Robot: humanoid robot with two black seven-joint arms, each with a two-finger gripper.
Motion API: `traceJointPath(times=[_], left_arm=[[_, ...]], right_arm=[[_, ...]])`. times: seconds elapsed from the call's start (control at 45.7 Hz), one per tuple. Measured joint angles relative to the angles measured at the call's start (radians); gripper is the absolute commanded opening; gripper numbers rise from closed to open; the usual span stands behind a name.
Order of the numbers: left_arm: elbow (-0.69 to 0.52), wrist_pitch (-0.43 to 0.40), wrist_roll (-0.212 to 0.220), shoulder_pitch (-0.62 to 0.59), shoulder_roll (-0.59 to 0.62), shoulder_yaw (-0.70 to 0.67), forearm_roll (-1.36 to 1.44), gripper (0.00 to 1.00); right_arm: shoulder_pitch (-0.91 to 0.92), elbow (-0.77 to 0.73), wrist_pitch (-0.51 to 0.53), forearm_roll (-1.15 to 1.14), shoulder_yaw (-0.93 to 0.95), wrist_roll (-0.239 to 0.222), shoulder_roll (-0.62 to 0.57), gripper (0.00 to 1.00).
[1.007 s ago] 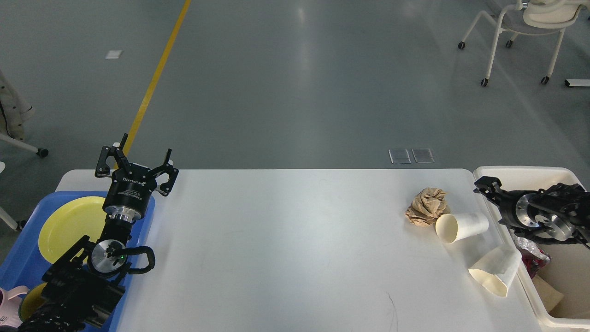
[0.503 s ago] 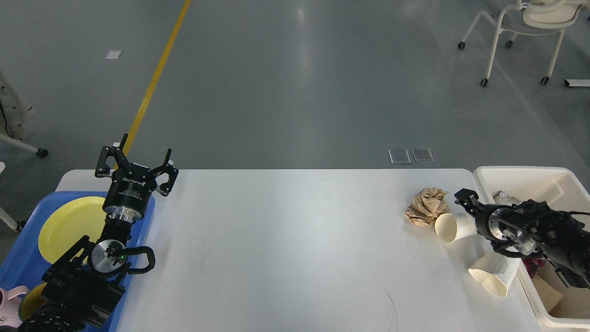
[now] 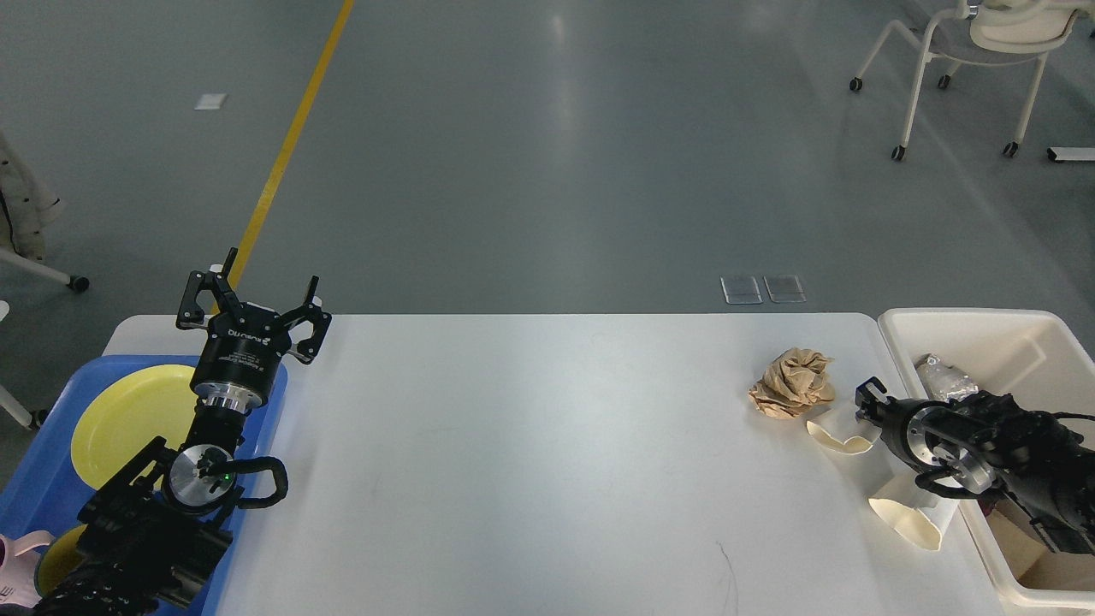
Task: Tidy desktop
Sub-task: 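Grasp a white paper cup with the right gripper and lift it, then carry the paper cup over the white bin and release it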
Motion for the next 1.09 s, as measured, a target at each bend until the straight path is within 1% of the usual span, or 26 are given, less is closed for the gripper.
traceJointPath(times=[0.285, 0.416, 0.503, 0.613, 0.744, 0.788, 0.832, 0.919, 0.985, 1.094], left_arm=[[0.0, 0.0, 0.0, 0.0, 0.0, 0.0, 0.0, 0.97], [0.0, 0.0, 0.0, 0.0, 0.0, 0.0, 0.0, 0.97], [0.0, 0.0, 0.0, 0.0, 0.0, 0.0, 0.0, 0.97], [0.0, 0.0, 0.0, 0.0, 0.0, 0.0, 0.0, 0.97], [0.0, 0.0, 0.0, 0.0, 0.0, 0.0, 0.0, 0.97], [0.0, 0.0, 0.0, 0.0, 0.0, 0.0, 0.0, 0.97], [0.0, 0.0, 0.0, 0.0, 0.0, 0.0, 0.0, 0.97], [0.0, 0.0, 0.0, 0.0, 0.0, 0.0, 0.0, 0.97], [0.0, 0.0, 0.0, 0.0, 0.001, 0.0, 0.0, 0.97], [0.0, 0.0, 0.0, 0.0, 0.001, 0.0, 0.0, 0.97]], right_arm=[[0.026, 0.012, 0.007, -0.004, -0.004, 0.0, -0.01, 0.0], [0.071, 0.027, 0.026, -0.01, -0.011, 0.0, -0.076, 0.0], [0.13, 0.074, 0.077, -0.021, -0.021, 0.001, -0.142, 0.0], [0.25, 0.164, 0.207, -0.096, -0.034, 0.002, -0.256, 0.0], [0.471, 0.314, 0.436, -0.273, -0.037, 0.006, -0.403, 0.0], [0.588, 0.396, 0.534, -0.349, -0.037, 0.006, -0.453, 0.0], [0.679, 0.465, 0.603, -0.398, -0.037, 0.006, -0.482, 0.0], [0.855, 0.613, 0.723, -0.469, -0.037, 0.005, -0.515, 0.0], [0.963, 0.71, 0.792, -0.507, -0.038, 0.002, -0.519, 0.0], [1.088, 0.841, 0.862, -0.555, -0.041, -0.001, -0.487, 0.0]])
